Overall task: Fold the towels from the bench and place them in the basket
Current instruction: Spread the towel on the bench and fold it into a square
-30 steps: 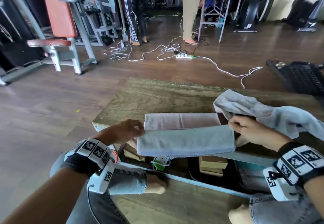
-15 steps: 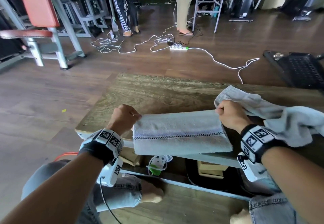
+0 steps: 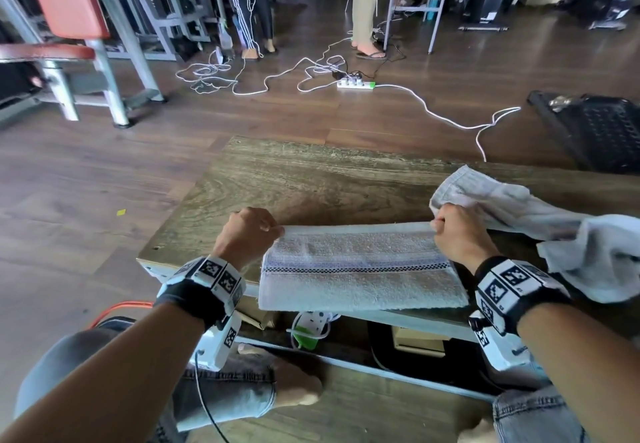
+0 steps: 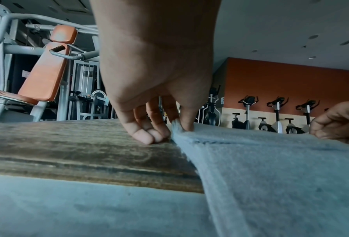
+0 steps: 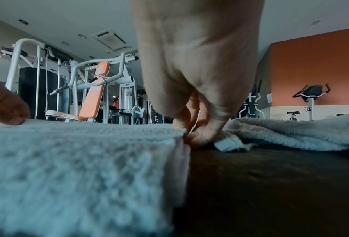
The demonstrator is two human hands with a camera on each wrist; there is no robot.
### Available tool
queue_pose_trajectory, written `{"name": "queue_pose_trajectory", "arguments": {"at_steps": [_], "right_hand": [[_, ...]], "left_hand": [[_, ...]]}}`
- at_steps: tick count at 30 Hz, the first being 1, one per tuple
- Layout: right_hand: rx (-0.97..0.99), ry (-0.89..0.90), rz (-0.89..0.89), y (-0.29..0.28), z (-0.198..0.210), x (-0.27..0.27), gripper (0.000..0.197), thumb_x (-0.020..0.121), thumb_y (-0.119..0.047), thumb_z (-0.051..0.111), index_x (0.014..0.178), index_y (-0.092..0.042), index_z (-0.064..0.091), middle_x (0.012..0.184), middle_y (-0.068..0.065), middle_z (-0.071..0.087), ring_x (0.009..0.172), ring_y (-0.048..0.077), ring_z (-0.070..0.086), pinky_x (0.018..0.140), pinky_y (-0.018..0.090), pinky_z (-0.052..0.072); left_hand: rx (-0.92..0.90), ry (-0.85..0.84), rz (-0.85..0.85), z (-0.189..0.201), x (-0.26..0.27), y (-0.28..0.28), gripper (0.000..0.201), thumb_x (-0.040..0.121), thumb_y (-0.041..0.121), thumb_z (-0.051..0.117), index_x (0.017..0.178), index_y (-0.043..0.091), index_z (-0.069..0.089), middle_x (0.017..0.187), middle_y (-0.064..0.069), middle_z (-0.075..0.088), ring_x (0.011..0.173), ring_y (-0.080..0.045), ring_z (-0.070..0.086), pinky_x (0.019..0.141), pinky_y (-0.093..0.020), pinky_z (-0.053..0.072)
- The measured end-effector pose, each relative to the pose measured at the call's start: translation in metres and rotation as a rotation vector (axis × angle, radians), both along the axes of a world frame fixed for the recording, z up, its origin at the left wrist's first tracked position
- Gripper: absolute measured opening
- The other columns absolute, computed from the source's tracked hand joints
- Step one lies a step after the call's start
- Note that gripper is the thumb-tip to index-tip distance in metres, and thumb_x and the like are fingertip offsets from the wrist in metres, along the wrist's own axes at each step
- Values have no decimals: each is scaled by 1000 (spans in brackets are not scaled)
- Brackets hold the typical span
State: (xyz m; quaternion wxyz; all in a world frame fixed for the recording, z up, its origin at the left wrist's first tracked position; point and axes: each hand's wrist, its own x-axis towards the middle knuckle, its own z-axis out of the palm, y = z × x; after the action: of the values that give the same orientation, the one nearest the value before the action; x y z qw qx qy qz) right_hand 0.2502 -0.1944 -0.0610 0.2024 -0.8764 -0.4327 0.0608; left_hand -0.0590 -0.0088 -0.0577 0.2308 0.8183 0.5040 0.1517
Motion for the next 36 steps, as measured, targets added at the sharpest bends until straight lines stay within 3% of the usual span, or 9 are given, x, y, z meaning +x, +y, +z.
{"name": "queue_pose_trajectory", "arguments": {"at_steps": [9,13,16,18,21,25,28,32,36], "right_hand": [[25,18,90,-5,-1,1,27,94,-7,60,69,-1,68,70,9,66,69,21,61,68,39,56],[-5,18,89,-10,7,-3,19,90,-6,66,72,-5,70,73,7,68,73,18,62,77,38,54],[26,3,84,-13,21,-2,20,88,-2,66,69,-7,67,75,4,68,66,10,56,58,24,43],[80,-2,87,-16,35,-2,21,89,1,61,69,-6,65,76,3,66,68,13,56,53,23,37],[223,-61,60,-21,58,-2,19,89,-2,57,74,-12,63,81,5,67,78,24,60,65,31,45],[444,-63,43,-35,74,-8,5,94,-14,62,91,-17,61,89,4,68,83,22,62,76,38,53],[549,-48,148,-57,65,-21,8,90,-8,67,92,-13,62,91,2,65,81,17,63,72,28,49],[144,156,229,-87,25,-24,15,84,-11,77,87,-18,64,87,-2,68,82,17,66,70,21,48],[150,214,42,-93,-3,-24,10,88,-19,73,95,-14,69,91,-2,70,88,14,66,78,23,45]], "left_hand": [[20,45,-52,-2,0,-1,16,86,36,72,96,24,73,92,3,67,81,-13,63,67,-25,47],[17,103,-85,5,-1,-4,12,87,34,72,92,23,69,98,1,70,84,-13,66,67,-26,51],[70,103,-143,24,-1,-4,13,90,30,69,93,17,69,102,-3,71,86,-14,65,67,-23,46],[128,56,-163,42,-1,-3,13,91,29,68,93,15,69,100,-2,71,83,-12,64,63,-18,43],[236,-62,-123,70,-4,-4,8,90,28,69,89,20,71,91,6,67,79,-9,61,57,-14,38],[425,-285,-65,85,-17,-10,7,82,31,75,84,27,69,84,6,65,66,-16,61,62,-28,49],[460,-332,-102,70,-33,-25,15,81,30,79,89,24,67,88,4,64,58,-15,60,60,-27,48],[179,-114,-199,24,-57,-49,19,77,16,81,84,26,67,93,5,66,70,1,58,61,-22,52],[95,-133,-117,-5,-60,-67,14,80,22,79,91,15,74,86,0,73,75,-14,67,76,-35,58]]}}
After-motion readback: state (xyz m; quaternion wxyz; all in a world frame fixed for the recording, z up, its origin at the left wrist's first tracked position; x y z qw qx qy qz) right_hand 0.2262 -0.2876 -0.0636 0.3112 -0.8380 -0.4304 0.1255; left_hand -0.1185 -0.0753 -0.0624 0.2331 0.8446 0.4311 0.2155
